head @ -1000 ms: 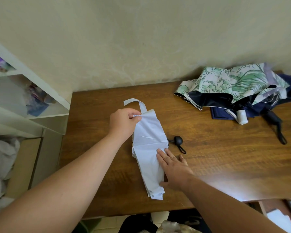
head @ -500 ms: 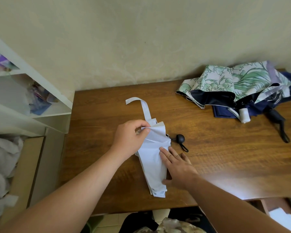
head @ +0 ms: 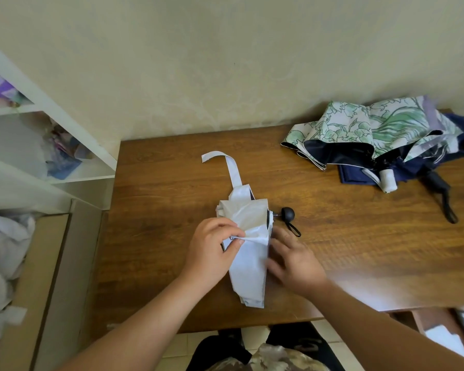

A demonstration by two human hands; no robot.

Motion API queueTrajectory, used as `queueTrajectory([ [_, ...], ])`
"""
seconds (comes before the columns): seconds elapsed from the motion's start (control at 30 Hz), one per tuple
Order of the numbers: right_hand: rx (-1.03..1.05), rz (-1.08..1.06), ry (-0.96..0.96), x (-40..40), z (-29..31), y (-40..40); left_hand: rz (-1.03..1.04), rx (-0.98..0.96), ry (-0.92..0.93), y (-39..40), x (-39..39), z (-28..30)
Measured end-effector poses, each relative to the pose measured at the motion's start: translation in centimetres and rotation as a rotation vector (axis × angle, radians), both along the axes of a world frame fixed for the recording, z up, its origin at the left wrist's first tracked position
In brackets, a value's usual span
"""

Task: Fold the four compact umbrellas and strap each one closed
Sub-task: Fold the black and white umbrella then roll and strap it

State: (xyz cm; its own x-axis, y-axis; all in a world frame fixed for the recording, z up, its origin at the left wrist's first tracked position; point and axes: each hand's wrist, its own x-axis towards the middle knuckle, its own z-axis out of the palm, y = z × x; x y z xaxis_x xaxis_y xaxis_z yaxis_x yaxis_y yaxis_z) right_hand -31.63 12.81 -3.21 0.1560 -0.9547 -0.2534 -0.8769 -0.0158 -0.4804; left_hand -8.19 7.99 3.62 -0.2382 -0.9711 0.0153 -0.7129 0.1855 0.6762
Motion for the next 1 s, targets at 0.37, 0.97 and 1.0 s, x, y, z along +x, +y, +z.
queueTrajectory([
  [0.37, 0.117, -0.264, -0.487, 3.0, 9.5, -3.1, 0.168, 0.15, 0.07, 0.5, -1.0, 0.9],
  [0.97, -0.004, -0.229, -0.215, 4.2, 4.8, 2.2, 0.323, 0.743, 0.432, 3.1, -1.2, -0.9],
  [1.0, -0.053, -0.201, -0.169, 4.3, 4.3, 2.4, 0.326, 0.718, 0.396, 3.3, -1.1, -1.3],
])
